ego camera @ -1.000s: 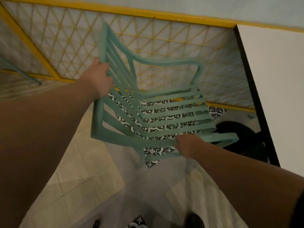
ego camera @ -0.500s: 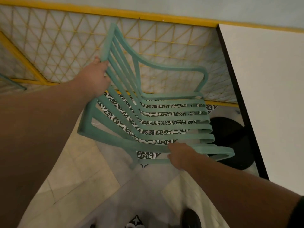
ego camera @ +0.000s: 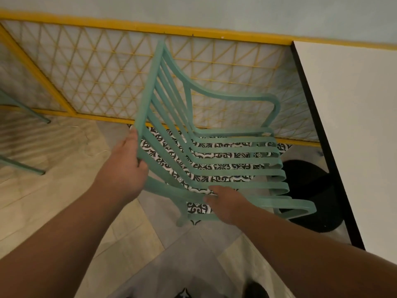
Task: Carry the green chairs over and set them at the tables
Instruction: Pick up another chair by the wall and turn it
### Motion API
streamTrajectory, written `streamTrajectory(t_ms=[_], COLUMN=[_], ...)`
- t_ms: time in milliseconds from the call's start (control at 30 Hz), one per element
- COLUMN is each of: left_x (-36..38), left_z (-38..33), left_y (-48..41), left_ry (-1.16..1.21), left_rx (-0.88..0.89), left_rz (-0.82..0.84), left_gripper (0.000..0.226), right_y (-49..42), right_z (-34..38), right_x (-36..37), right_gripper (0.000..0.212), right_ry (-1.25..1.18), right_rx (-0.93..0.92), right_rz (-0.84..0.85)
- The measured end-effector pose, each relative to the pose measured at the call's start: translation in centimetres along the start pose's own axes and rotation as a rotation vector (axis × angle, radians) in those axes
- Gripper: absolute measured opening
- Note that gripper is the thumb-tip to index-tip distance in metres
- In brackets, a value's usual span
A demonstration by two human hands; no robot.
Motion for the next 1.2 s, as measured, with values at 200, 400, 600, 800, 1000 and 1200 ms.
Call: streamTrajectory(t_ms=[200, 400, 600, 800, 1000, 1200], left_x=[0.5, 0.6, 0.5, 0.5, -3.9, -14.9], left_z=[0.0, -0.6, -1.0, -1.2, -1.4, -4.2], left_y=[-0.4, -1.6, -3.1, -5.2, -5.0, -4.0], left_ry=[-0.016, -0.043, -0.054, -0.066, -0.036, -0.269], left_rx=[0.009, -0.012, 0.024, 0.041, 0.081, 0.397], left_rz=[-0.052, -0.056, -0.042, 0.011, 0.177, 0.046], left_gripper=[0.076, 0.075, 0.074, 0.076, 0.071, 0.073], right_y=[-0.1, -1.8, -2.9, -2.3, 1.9, 8.9], right_z=[1.3, 3.1, 3.4, 2.9, 2.5, 9.2], right_x=[0.9, 0.7, 0.0, -1.0, -4.6, -11.1], right_gripper=[0.051, 0.05, 0.045, 0.052, 0.065, 0.073], right_ry=[0.209, 0.376, 0.367, 0.227, 0.011, -0.029], right_rx=[-0.028, 0.04, 0.071, -0.003, 0.106, -0.025], right_rz=[0.078, 0.118, 0.13, 0.025, -0.174, -0.406])
Point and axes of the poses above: each hand's wrist, its own y-axis away from the middle knuckle, its own x-axis out of the palm, z = x × y, the point moved 2 cm from there along -y, towards the middle knuckle, and after that the axes turned 5 degrees about -z, right-handed, at the moved point
